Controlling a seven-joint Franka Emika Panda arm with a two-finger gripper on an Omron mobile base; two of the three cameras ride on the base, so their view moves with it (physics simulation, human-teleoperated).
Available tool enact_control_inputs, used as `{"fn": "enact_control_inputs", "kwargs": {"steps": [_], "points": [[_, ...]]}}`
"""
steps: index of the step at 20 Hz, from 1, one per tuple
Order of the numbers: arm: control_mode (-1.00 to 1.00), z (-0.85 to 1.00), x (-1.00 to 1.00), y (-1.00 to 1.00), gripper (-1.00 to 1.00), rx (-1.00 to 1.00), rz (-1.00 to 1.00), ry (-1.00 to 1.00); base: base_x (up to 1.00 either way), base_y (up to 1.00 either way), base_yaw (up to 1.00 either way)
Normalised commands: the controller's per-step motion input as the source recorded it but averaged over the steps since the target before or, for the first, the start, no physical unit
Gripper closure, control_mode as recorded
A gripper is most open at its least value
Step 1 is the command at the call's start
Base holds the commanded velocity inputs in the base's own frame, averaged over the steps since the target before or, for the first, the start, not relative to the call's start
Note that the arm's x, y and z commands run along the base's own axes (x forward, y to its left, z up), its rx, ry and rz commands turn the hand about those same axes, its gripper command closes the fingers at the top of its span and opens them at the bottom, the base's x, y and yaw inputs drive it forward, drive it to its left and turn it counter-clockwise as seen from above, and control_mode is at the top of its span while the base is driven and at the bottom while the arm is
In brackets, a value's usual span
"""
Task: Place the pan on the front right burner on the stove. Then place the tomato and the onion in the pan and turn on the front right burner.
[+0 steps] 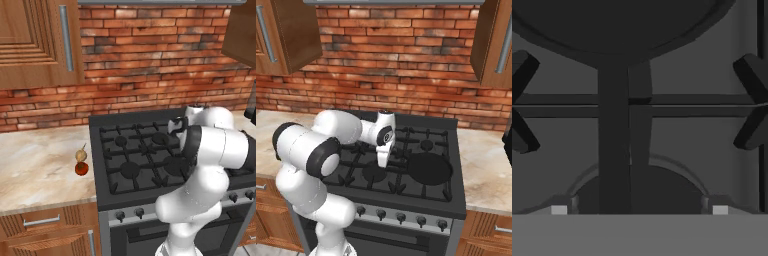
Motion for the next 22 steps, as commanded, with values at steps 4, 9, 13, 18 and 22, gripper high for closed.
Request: {"fn": "enact_control_inputs", "kwargs": {"steps": [4,9,13,18,22], "points": [[-1.00,0.80,-0.03,0.04,-1.00,-0.04,0.00,-0.04,0.00,0.00,0.00],[-1.00,0.76,-0.08,0.18,-1.00,-0.05,0.03,-0.05,0.00,0.00,0.00],[-1.00,0.33,0.00,0.34,-1.00,0.00,0.29,-0.01,0.00,0.00,0.00],[-1.00,0.14,0.00,0.30,-1.00,0.00,0.41,0.00,0.00,0.00,0.00],[-1.00,0.07,0.00,0.36,-1.00,0.00,0.39,0.00,0.00,0.00,0.00]]}}
